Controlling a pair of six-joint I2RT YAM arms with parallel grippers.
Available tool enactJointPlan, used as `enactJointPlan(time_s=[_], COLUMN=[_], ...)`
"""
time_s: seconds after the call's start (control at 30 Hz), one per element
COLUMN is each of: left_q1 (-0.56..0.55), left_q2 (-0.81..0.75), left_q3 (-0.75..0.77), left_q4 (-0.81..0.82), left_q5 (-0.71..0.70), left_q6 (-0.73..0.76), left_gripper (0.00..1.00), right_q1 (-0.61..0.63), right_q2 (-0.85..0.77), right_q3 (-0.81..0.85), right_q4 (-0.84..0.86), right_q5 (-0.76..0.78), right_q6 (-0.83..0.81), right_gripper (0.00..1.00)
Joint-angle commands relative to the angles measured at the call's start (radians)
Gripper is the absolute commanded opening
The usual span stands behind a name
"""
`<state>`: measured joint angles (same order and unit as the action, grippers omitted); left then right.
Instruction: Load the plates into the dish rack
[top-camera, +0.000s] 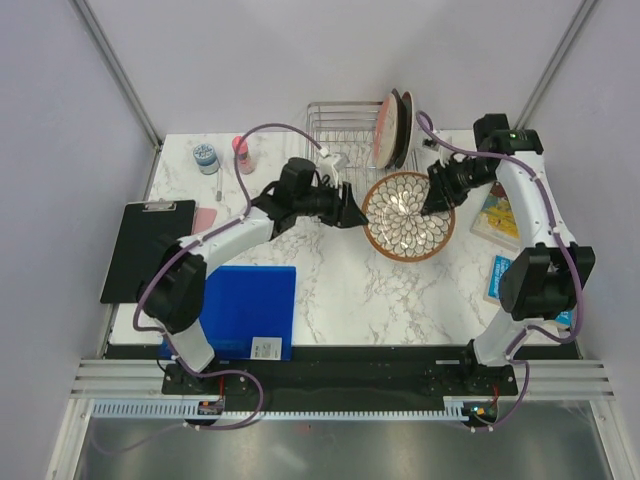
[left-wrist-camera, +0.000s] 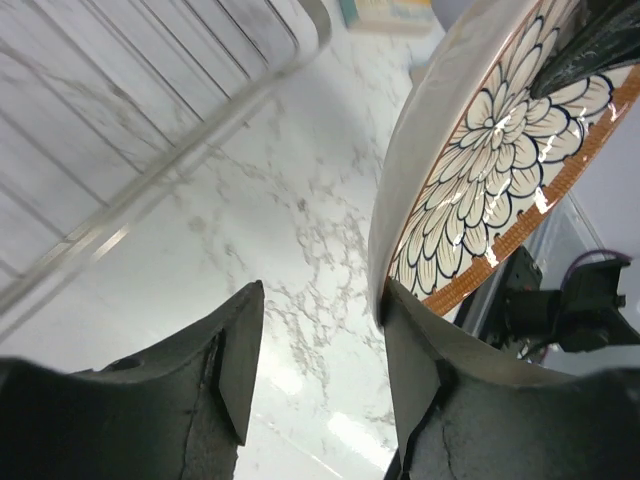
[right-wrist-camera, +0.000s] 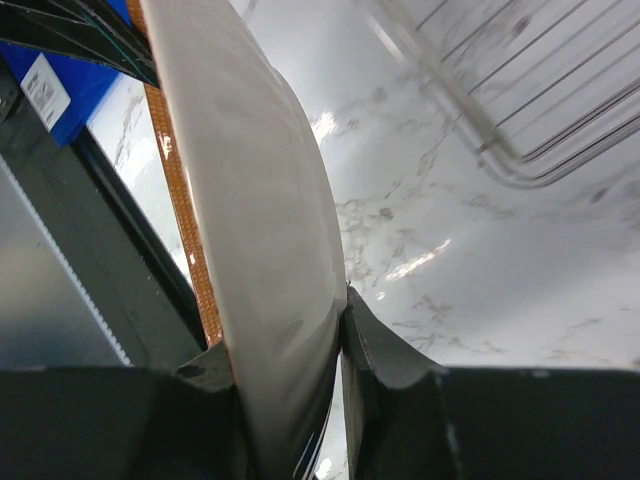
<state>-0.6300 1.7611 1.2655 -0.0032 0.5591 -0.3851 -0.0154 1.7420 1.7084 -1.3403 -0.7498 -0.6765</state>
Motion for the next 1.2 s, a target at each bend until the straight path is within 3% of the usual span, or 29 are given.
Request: enactJointPlan(time_s=[0.0,0.1,0.17,0.27,0.37,0.5,0.67,0.8,1.03,1.17], left_q1=[0.125,0.232,0.289,0.322,0.322,0.328,0.348,0.358,0.378,0.397], left_q2=[-0.161,-0.247,-0.284,-0.339,-0.382,-0.417,-0.463,-0.499,-0.569,-0.591], left_q3=[-0.054,-0.113,-0.149,-0.181,-0.199,-0.219,-0.264,-0.304,-0.382,-0.406], left_q4=[-0.090,-0.115,-0.121,-0.129,-0.127,-0.121,-0.104,-0.080,-0.057,-0.050], left_q5=[-0.165,-0.202,-0.212,-0.212,-0.191,-0.180,-0.176,-0.168,-0.159,-0.154], left_q6=[0.120,0.153,0.176,0.192,0.184,0.181,0.163,0.129,0.089,0.075], left_gripper=[0.58,0.58,0.57,0.57,0.57,0.57,0.57,0.56,0.56,0.56], right_q1=[0.034,0.081,0.139,0.273,0.399,0.495,0.594,0.603,0.608,0.601], right_q2=[-0.142,-0.238,-0.309,-0.386,-0.351,-0.201,-0.053,0.056,0.188,0.296], right_q3=[0.180,0.124,0.036,-0.110,-0.144,-0.054,0.025,0.115,0.192,0.295], right_q4=[0.146,0.410,0.718,1.034,1.215,1.325,1.471,1.500,1.687,1.650], right_q5=[-0.083,0.040,0.166,0.526,0.837,1.055,1.367,1.490,1.618,1.664], right_q6=[0.224,0.424,0.575,0.656,0.675,0.695,0.595,0.592,0.436,0.408], right_gripper=[0.00,0.00,0.00,0.00,0.00,0.00,0.00,0.00,0.00,0.00])
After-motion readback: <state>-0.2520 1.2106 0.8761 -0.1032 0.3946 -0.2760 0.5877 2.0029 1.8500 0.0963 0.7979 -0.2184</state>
